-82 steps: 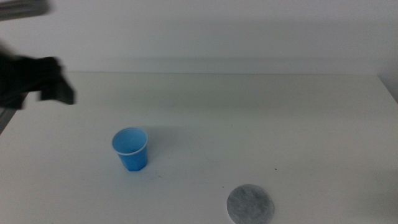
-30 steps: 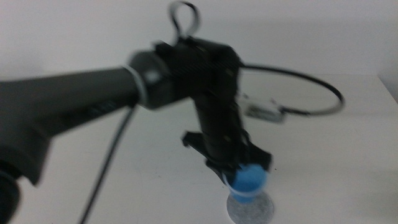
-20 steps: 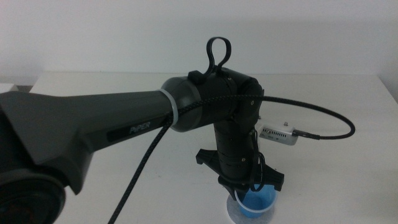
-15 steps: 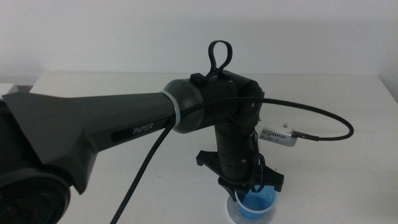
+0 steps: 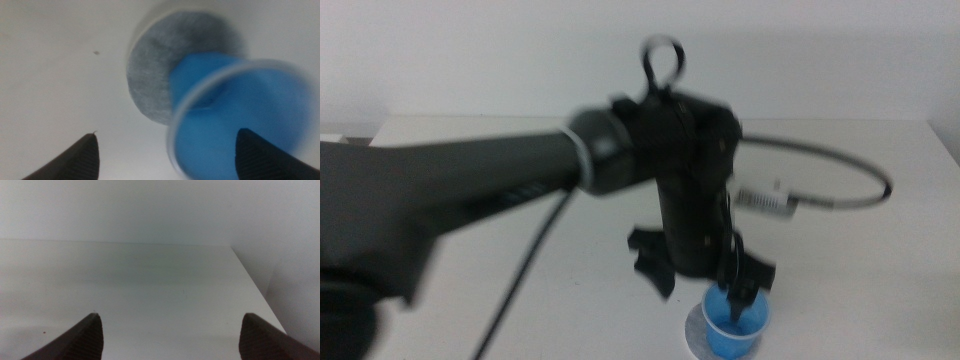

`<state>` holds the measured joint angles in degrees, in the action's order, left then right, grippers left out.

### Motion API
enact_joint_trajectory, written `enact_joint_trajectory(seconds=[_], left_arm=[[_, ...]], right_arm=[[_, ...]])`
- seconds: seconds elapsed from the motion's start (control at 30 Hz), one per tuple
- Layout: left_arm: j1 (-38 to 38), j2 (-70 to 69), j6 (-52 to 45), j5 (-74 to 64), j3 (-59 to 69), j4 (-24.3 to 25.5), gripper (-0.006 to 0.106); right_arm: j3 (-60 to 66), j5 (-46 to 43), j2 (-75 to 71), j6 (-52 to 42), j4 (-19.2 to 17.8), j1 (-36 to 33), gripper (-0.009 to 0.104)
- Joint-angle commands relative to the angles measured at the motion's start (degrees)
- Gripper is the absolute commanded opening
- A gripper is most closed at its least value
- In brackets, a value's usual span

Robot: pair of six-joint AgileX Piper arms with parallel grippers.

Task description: Place an empty cup on a cup mat.

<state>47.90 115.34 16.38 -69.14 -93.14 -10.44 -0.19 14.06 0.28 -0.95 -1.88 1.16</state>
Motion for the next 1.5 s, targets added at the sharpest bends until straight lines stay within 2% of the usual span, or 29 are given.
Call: enact_joint_trajectory(seconds=[0.0, 0.07, 0.13, 0.3, 0.37, 0.53, 0.73, 0.83, 0.93, 1.03, 1.23, 1.47], left_arm=[[-0.57, -5.55, -0.02, -0.83, -1.46, 1.38, 0.094], [-0.57, -10.06, 0.14, -0.83, -1.19, 5.49, 0.094], [-0.45, -16.05, 1.69, -0.83, 1.31, 12.39, 0.094], [-0.45, -35.80, 14.55, 4.76, 18.58, 27.02, 0.094], [-0.45, -42.74, 15.93, 6.44, 24.38, 32.22, 0.094], [-0.45, -57.03, 18.91, 11.65, 37.88, 41.29, 0.094], [-2.19, -69.74, 27.48, 20.45, 52.09, 46.18, 0.094], [-12.19, -76.28, 26.27, 37.01, 60.89, 44.08, 0.094], [-23.53, -82.90, 21.08, 56.81, 71.84, 41.67, 0.094], [-32.31, -89.72, 19.83, 68.72, 80.75, 41.69, 0.094], [-42.58, -104.49, 19.83, 73.29, 92.65, 41.69, 0.094], [-44.69, -115.34, 21.73, 69.14, 93.14, 41.70, 0.094]], right_arm=[[0.19, -0.42, -0.28, -0.23, -0.34, -0.15, 0.093], [0.19, -0.42, -0.28, -0.23, -0.34, -0.15, 0.093], [0.19, -0.42, -0.28, -0.23, -0.34, -0.15, 0.093], [0.19, -0.42, -0.28, -0.23, -0.34, -0.15, 0.093], [0.19, -0.42, -0.28, -0.23, -0.34, -0.15, 0.093], [0.19, -0.42, -0.28, -0.23, -0.34, -0.15, 0.093], [0.19, -0.42, -0.28, -0.23, -0.34, -0.15, 0.093], [0.19, -0.42, -0.28, -0.23, -0.34, -0.15, 0.093], [0.19, -0.42, -0.28, -0.23, -0.34, -0.15, 0.093], [0.19, -0.42, -0.28, -0.23, -0.34, -0.15, 0.093], [0.19, -0.42, -0.28, -0.23, -0.34, -0.15, 0.093], [0.19, -0.42, -0.28, -0.23, -0.34, -0.15, 0.093]])
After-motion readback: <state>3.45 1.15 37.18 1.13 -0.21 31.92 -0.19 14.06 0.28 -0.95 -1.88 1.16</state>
